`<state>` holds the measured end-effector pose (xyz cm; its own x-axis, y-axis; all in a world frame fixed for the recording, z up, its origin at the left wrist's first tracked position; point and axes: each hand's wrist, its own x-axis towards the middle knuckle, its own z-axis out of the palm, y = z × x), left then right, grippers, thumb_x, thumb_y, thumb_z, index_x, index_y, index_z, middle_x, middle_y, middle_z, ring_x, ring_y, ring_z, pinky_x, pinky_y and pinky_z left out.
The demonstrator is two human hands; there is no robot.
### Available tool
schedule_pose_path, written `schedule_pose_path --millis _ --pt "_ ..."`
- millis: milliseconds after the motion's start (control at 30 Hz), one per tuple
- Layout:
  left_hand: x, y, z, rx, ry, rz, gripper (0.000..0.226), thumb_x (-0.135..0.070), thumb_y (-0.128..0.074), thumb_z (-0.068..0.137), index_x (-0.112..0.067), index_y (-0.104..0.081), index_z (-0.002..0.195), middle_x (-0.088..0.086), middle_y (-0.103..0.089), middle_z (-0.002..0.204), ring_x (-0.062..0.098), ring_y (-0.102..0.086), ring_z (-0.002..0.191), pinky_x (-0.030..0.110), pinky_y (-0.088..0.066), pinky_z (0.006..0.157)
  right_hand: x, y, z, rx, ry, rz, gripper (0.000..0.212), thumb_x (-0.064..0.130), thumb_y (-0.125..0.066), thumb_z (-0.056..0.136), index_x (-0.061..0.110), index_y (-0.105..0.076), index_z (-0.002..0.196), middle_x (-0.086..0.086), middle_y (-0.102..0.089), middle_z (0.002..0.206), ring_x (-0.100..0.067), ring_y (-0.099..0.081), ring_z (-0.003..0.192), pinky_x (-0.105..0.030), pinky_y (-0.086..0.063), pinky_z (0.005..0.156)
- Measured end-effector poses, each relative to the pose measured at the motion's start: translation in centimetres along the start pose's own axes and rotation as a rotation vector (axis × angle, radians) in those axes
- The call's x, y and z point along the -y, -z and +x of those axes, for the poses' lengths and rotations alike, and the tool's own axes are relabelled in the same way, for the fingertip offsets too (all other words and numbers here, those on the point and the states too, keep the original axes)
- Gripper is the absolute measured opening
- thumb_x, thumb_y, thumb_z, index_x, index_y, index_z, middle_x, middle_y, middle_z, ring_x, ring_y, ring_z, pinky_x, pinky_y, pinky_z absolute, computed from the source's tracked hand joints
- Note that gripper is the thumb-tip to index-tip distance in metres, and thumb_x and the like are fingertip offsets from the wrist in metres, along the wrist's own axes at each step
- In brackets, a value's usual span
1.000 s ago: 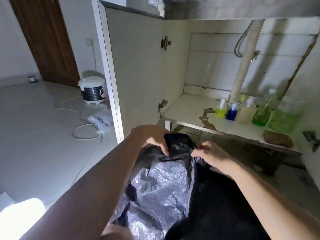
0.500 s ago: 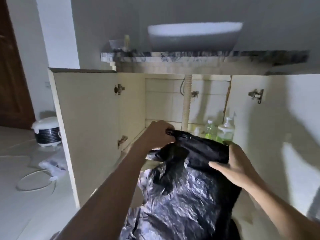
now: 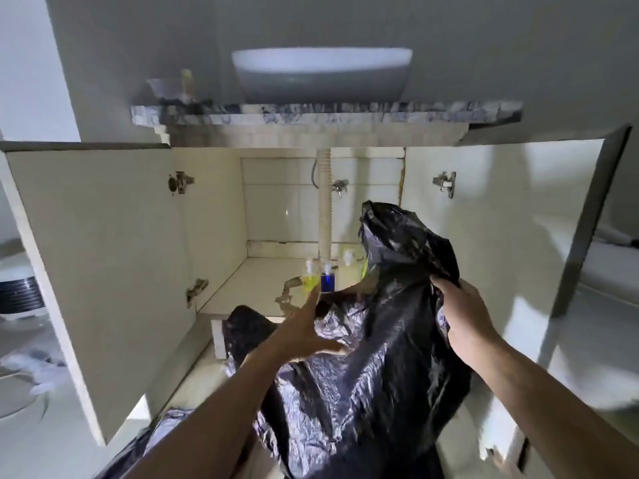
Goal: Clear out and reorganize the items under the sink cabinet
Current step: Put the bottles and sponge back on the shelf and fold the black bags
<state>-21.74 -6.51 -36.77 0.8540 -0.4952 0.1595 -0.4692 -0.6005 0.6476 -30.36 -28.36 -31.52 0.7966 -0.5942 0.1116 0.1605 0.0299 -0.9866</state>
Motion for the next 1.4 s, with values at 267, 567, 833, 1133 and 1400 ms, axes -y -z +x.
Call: schedule_pose_path --millis 267,567,833,1133,1400 --pt "1.6 1.6 0.2 -0.126 -0.037 0.015 0.021 -0.02 -0.062 0.09 -0.003 -0.07 0.097 0.01 -0.067 0.087 0.02 -0.058 0.077 0.02 -0.041 0.068 -0.9 -0.3 0.3 0.014 -0.103 -0.052 0.013 0.016 -0.053 0.091 0.01 -0.064 0.094 -0.01 -0.066 0.084 -0.03 -0.063 0.083 -0.036 -0.047 0.079" --pt "-1.3 2.9 -0.5 -0.257 -0.173 -0.039 0.019 -0.03 -0.054 0.078 -0.013 -0.06 0.084 -0.003 -0.053 0.065 0.012 -0.046 0.058 0.024 -0.039 0.054 1.0 1.0 -0.9 -0.046 0.533 -0.975 0.085 0.021 -0.073 0.08 0.0 -0.023 0.144 -0.023 -0.038 0.141 -0.037 -0.039 0.131 -0.039 -0.034 0.107" --pt "-4.5 2.7 -2.6 -0.005 -0.393 0.143 0.019 -0.011 -0.064 0.084 -0.015 -0.071 0.1 -0.009 -0.068 0.081 -0.009 -0.056 0.064 0.001 -0.037 0.064 -2.3 -1.8 -2.1 0.778 0.418 -1.251 0.039 0.018 -0.067 0.078 0.044 -0.052 0.103 0.007 -0.059 0.092 -0.01 -0.059 0.075 -0.016 -0.046 0.065" --pt "-0.1 0.9 -1.6 0.37 0.056 0.668 0.112 -0.05 -0.084 0.058 -0.033 -0.017 0.146 0.009 -0.057 0.13 0.031 -0.057 0.113 0.037 -0.049 0.09 -4.9 -2.5 0.0 0.607 0.431 -1.547 0.014 0.019 -0.051 0.088 0.011 -0.051 0.077 -0.001 -0.055 0.077 -0.027 -0.06 0.079 -0.028 -0.042 0.056" --pt "3.3 -1.3 -1.7 0.241 0.265 0.949 0.031 -0.012 -0.063 0.082 -0.009 -0.064 0.113 0.009 -0.066 0.116 0.028 -0.063 0.108 0.033 -0.048 0.086 -8.1 -0.8 1.3 0.468 0.255 -1.754 0.029 0.004 -0.044 0.085 0.005 -0.057 0.111 -0.011 -0.064 0.105 -0.029 -0.064 0.09 -0.033 -0.05 0.073"
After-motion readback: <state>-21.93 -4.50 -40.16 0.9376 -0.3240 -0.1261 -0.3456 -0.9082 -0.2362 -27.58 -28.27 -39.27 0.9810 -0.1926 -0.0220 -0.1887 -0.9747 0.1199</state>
